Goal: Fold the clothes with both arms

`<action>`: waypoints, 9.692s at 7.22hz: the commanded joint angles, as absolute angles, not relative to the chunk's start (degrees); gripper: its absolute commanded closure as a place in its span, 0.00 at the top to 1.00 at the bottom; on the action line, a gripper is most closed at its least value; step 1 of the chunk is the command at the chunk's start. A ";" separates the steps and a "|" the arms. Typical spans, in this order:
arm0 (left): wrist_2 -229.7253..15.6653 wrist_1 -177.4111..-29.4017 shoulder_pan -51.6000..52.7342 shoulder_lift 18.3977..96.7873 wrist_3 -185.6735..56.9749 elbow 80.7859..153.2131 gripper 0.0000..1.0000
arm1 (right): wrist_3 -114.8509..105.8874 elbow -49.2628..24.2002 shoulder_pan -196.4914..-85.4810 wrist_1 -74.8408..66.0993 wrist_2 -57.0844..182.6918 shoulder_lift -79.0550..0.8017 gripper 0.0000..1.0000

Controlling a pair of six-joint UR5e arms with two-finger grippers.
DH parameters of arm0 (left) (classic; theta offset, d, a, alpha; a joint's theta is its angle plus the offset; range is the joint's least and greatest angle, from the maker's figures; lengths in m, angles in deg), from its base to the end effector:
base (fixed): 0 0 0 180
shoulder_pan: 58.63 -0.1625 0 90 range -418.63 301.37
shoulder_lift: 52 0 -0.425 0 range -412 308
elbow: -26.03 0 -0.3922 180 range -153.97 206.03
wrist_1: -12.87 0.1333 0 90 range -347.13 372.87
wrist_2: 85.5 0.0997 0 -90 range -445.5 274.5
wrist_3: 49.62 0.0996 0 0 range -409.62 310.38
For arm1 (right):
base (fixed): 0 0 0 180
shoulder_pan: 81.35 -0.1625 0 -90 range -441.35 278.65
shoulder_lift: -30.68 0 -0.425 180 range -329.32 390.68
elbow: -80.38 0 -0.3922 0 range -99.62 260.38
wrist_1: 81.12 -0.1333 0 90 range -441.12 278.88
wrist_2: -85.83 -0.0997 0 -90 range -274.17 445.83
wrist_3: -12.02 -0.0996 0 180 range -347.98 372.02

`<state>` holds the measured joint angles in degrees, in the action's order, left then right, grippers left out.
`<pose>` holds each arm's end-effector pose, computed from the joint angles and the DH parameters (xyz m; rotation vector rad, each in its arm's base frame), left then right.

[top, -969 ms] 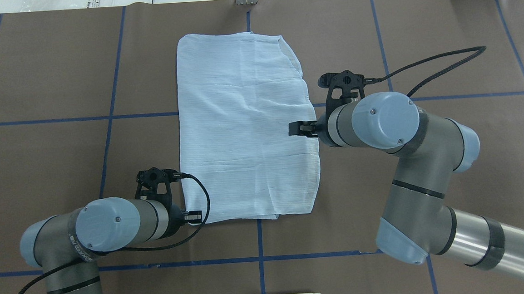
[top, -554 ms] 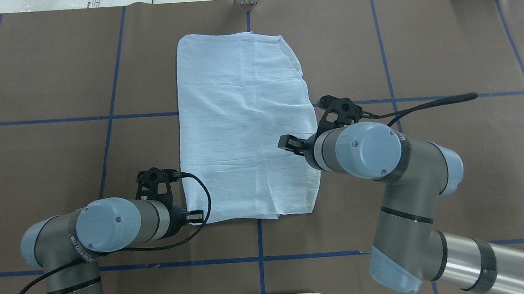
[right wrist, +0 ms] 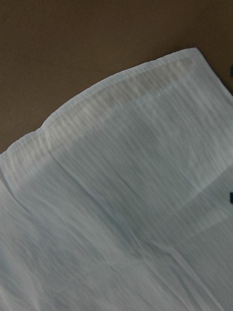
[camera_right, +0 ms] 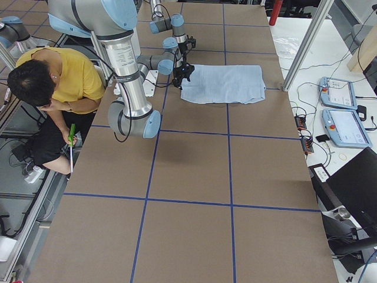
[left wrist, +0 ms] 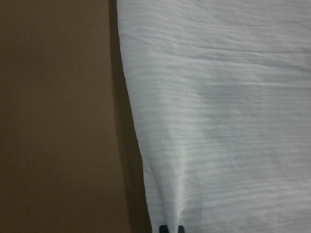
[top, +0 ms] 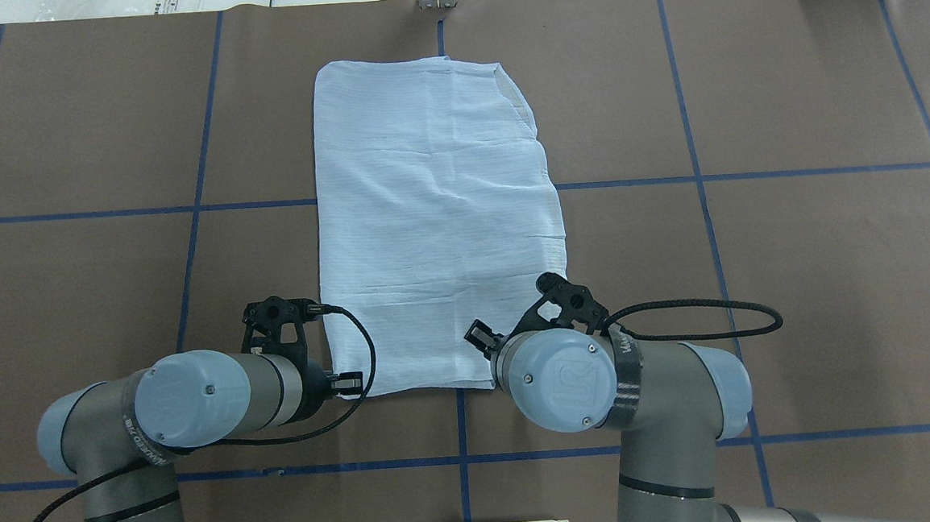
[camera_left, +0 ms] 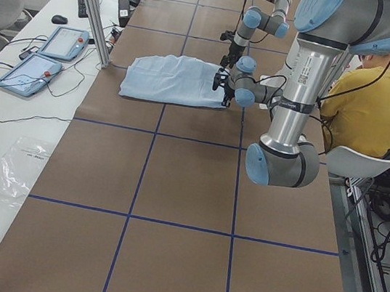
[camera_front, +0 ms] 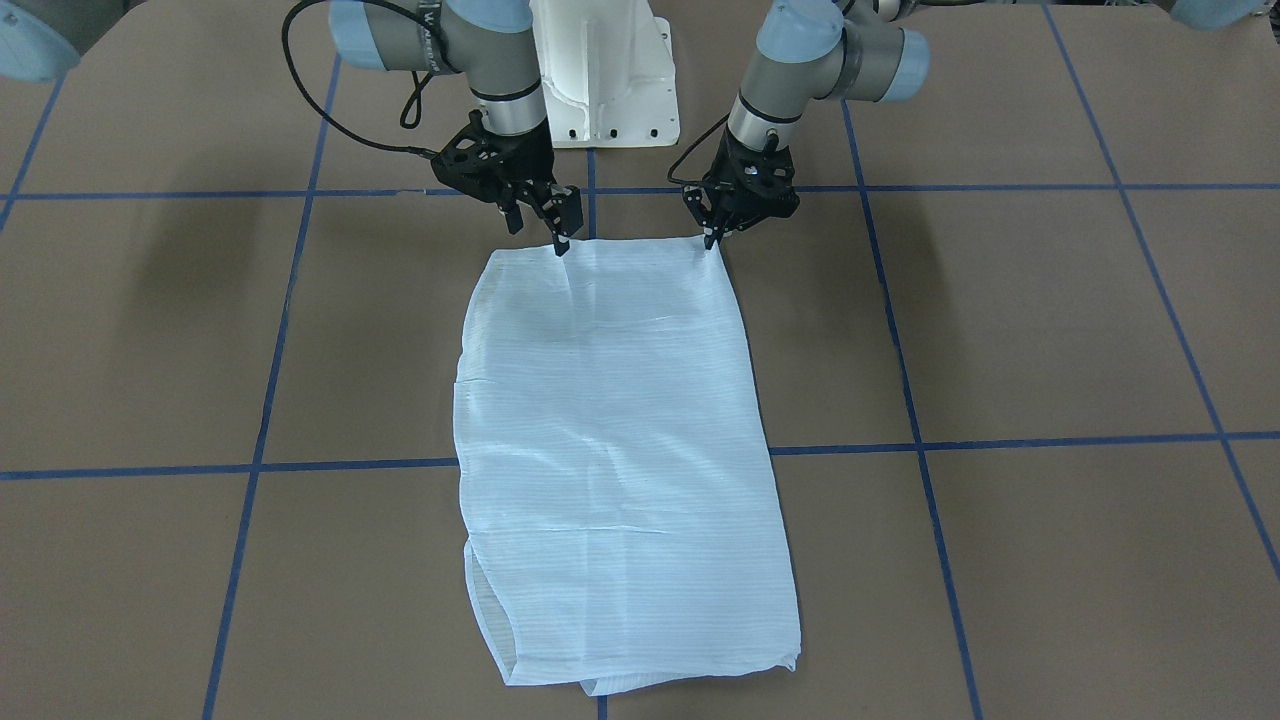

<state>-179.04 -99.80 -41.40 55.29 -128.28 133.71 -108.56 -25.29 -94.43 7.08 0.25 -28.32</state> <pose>0.5211 -0.2947 0.3125 0.1934 0.9887 -0.0629 -0.5803 -0.2795 0.2327 -0.0584 -0.8683 0.7474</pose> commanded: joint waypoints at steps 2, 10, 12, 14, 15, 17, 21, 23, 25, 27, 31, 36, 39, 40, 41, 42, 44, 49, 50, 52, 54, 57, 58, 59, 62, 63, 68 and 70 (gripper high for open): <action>-178.75 -99.80 -41.31 55.22 -128.28 134.31 0.00 | -116.10 -17.58 -92.08 8.62 3.90 -22.87 0.77; -178.40 -99.80 -41.40 55.14 -128.28 134.84 0.00 | -116.48 -16.13 -92.34 8.00 6.90 -21.61 0.00; -178.75 -99.80 -41.31 55.14 -128.11 137.10 0.00 | -116.30 -16.56 -92.43 8.00 8.47 -21.53 0.00; -179.36 -99.11 -41.14 55.05 -127.58 143.06 0.00 | -115.34 -24.51 -93.65 8.96 8.66 -24.92 0.00; -181.10 -95.53 -41.23 55.14 -128.10 147.19 0.00 | -115.42 -33.79 -92.62 13.84 8.74 -28.78 0.00; -182.08 -91.74 -41.49 54.96 -130.89 156.07 0.00 | -115.60 -50.23 -86.74 30.95 13.22 -28.65 0.00; -183.15 -81.87 -38.79 59.96 -130.57 155.18 0.00 | -107.37 -38.87 -92.13 28.56 16.21 -18.29 0.00; -182.97 -82.22 -31.24 63.91 -124.36 144.48 0.00 | -101.57 -23.93 -98.20 11.07 16.39 -17.92 0.00; -182.97 -83.71 -25.08 66.55 -120.03 137.08 0.00 | -98.47 -15.64 -102.17 5.12 16.30 -16.96 0.00; -182.36 -90.01 -22.78 70.06 -119.49 126.37 0.00 | -97.49 -6.51 -103.50 1.35 16.39 -11.71 0.00; -178.75 -98.22 -22.68 72.27 -119.40 115.24 0.00 | -92.57 6.96 -106.92 -7.80 17.89 -5.99 0.00; -178.75 -100.22 -20.75 73.59 -119.40 111.92 0.00 | -89.68 16.64 -109.57 -12.89 17.27 -2.81 0.00; -177.87 -103.93 -20.66 73.59 -119.40 109.00 0.99 | -87.22 16.83 -110.18 -13.09 14.83 -0.09 1.00; -178.48 -105.85 -19.70 73.51 -116.88 109.43 1.00 | -83.73 16.22 -111.23 -13.18 12.55 -0.08 1.00; -178.66 -106.04 -18.91 73.42 -112.59 109.70 1.00 | -80.82 14.48 -113.59 -13.18 7.65 -1.47 1.00; -178.57 -106.13 -19.08 72.98 -112.46 109.61 1.00 | -77.23 10.11 -115.61 -13.35 3.60 -5.14 1.00; -178.49 -106.13 -20.30 73.59 -113.07 109.61 1.00 | -70.89 2.97 -118.78 -13.71 -1.78 -12.36 1.00; -177.87 -111.74 -23.11 73.77 -112.81 105.06 0.98 | -68.40 1.89 -119.59 -19.77 -3.91 -16.16 1.00; -177.87 -112.10 -23.21 74.64 -112.64 104.17 0.68 | -68.57 1.89 -119.50 -19.68 -3.91 -16.08 1.00; -177.87 -112.11 -23.12 75.09 -112.46 103.99 0.23 | -68.66 1.89 -119.32 -19.68 -3.82 -16.08 1.00; -177.26 -111.76 -21.99 75.00 -112.20 103.81 0.16 | -68.66 1.89 -119.15 -19.77 -3.74 -16.08 1.00; -175.41 -111.84 -20.14 75.00 -112.11 102.41 0.08 | -69.01 1.98 -118.45 -19.77 -3.21 -16.08 1.00; -175.41 -112.10 -19.87 75.17 -112.20 101.62 0.07 | -69.02 2.24 -118.10 -19.77 -3.21 -16.16 1.00; -175.67 -112.37 -19.17 75.61 -112.20 101.70 0.21 | -69.28 2.33 -117.66 -19.68 -3.12 -15.90 1.00; -184.34 -115.89 -14.26 74.04 -102.20 102.14 1.00 | -72.27 5.99 -110.21 -11.12 7.83 -11.10 1.00; -184.46 -115.89 -13.98 73.77 -101.92 102.58 1.00 | -71.83 10.54 -109.05 -9.85 9.95 -8.20 1.00; -184.37 -116.33 -13.89 72.98 -102.53 103.63 1.00 | -59.28 13.32 -109.39 -2.72 12.17 -7.55 1.00; -184.37 -116.33 -13.89 70.88 -102.53 106.52 1.00 | -58.21 13.49 -112.10 -2.72 12.26 -7.90 1.00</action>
<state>-184.37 -116.32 -13.90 72.18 -102.49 104.79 -59.10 13.35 -110.37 -2.90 12.14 -7.67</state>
